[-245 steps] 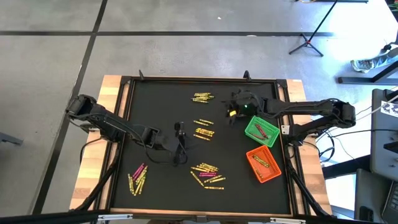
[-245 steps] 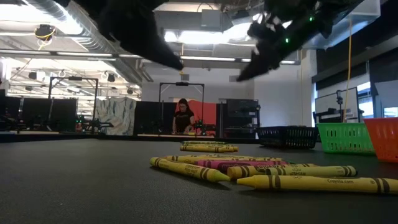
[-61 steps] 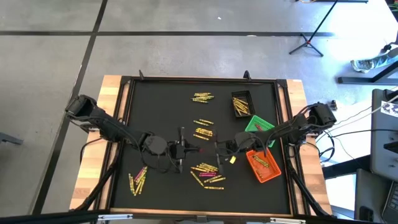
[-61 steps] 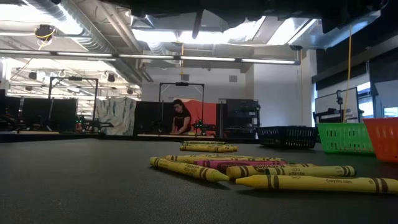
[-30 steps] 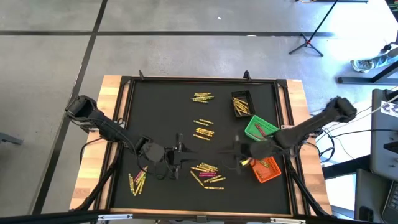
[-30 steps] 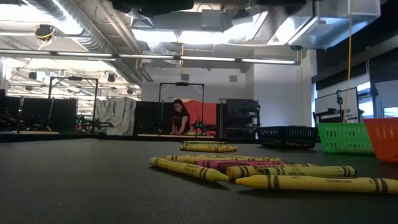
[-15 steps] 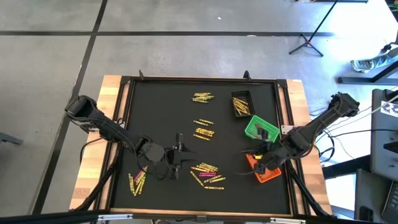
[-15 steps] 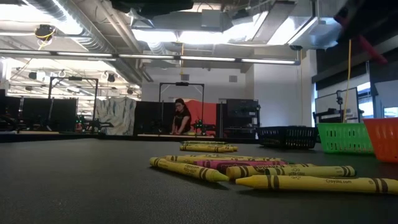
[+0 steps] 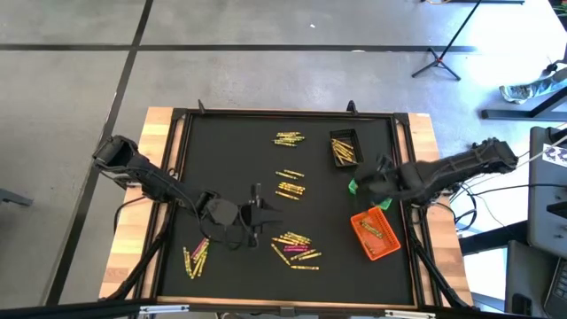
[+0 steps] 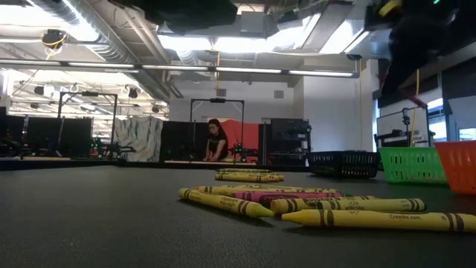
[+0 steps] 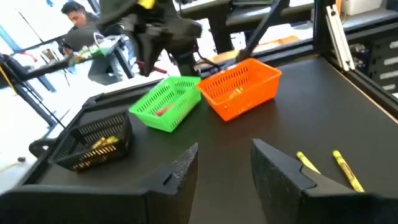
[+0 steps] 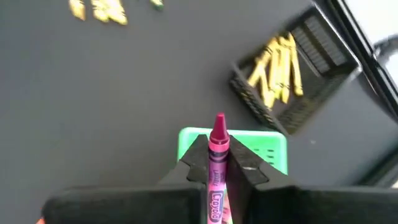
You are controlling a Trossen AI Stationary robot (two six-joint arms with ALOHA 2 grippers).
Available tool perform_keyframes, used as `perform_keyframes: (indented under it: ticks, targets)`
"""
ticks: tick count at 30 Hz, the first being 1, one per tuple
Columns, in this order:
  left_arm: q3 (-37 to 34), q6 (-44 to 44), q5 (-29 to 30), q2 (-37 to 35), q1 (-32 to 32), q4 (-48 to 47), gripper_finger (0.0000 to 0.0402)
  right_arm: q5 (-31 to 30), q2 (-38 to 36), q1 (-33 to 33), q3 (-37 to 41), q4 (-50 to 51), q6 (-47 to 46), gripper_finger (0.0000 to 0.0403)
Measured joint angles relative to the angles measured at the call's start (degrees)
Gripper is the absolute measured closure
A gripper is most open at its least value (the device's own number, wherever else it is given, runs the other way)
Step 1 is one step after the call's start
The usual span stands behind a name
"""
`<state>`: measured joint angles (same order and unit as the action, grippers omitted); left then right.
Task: Sort crayons
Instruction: Put the red crayon into the green basket
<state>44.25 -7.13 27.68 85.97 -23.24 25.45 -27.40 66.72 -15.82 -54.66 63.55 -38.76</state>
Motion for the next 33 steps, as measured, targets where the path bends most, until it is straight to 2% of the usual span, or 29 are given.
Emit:
perform_keyframes:
  ticks: [5, 9, 14, 21, 26, 29, 33]
  targets:
    - [0.0, 2.2, 0.0, 0.0, 0.1, -3.2, 0.0272, 3.5, 0.0, 7.5, 3.1, -0.3, 4.7, 0.0389]
    - [-0.1, 2.0, -0.2, -0.4, 0.2, -11.6, 0.0272, 9.4, 0.0, 12.6, 6.9, -2.5, 5.0, 0.0375]
    - [-0.1, 5.1, -0.2, -0.5, -0.7, -16.1, 0.0272, 15.2, 0.0, 17.1, 10.4, -4.9, 5.6, 0.0375]
    - [-0.1, 5.1, -0.2, -0.5, -2.8, -15.6, 0.0272, 17.0, 0.0, 19.3, 13.2, -5.4, 6.5, 0.0377]
    - [-0.1, 6.4, 0.0, -0.5, -2.6, -15.5, 0.0272, 17.7, 0.0, 19.3, 16.1, -8.1, 4.1, 0.0349]
    - [-0.1, 6.7, 0.3, -0.5, -2.5, -15.5, 0.0272, 18.2, 0.0, 19.2, 16.3, -8.0, 3.2, 0.0314]
    - [-0.1, 6.8, 0.3, -0.5, -2.3, -15.5, 0.0272, 21.8, 0.0, 19.3, 14.4, -6.4, 3.8, 0.0261]
